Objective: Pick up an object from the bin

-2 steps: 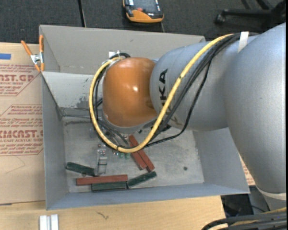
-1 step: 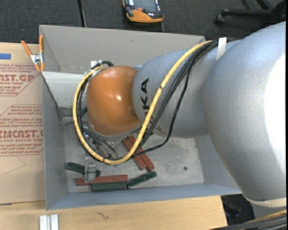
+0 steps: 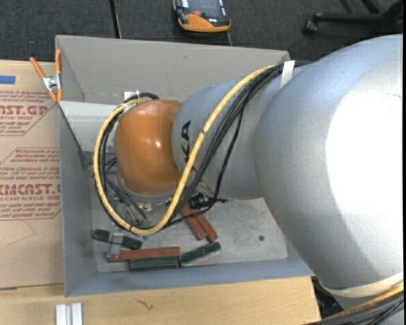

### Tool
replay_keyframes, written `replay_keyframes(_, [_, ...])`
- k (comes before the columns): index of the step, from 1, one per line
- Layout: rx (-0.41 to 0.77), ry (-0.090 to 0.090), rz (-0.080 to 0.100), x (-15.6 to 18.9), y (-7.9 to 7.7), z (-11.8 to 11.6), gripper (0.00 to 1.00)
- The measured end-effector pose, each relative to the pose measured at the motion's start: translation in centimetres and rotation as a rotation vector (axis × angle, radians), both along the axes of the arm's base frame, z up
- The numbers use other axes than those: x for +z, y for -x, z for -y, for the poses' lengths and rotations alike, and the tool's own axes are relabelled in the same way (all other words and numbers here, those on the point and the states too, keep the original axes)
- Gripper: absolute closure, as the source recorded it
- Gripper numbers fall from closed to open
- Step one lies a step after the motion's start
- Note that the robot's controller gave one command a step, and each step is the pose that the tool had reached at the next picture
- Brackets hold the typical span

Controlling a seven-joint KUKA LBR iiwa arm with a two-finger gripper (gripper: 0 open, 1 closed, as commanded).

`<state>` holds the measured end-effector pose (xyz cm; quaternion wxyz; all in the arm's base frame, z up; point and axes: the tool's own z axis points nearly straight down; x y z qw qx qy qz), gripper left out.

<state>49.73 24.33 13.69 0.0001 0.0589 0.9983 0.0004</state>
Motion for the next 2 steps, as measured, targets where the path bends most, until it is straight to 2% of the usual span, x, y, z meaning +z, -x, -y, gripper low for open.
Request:
replay_keyframes(1, [0.120, 0.001, -0.002, -6.92, 0.62, -0.18, 0.00])
replay_keyframes(2, [-0.126, -0.002, 0.002, -6.67, 0.77, 0.78, 1.00])
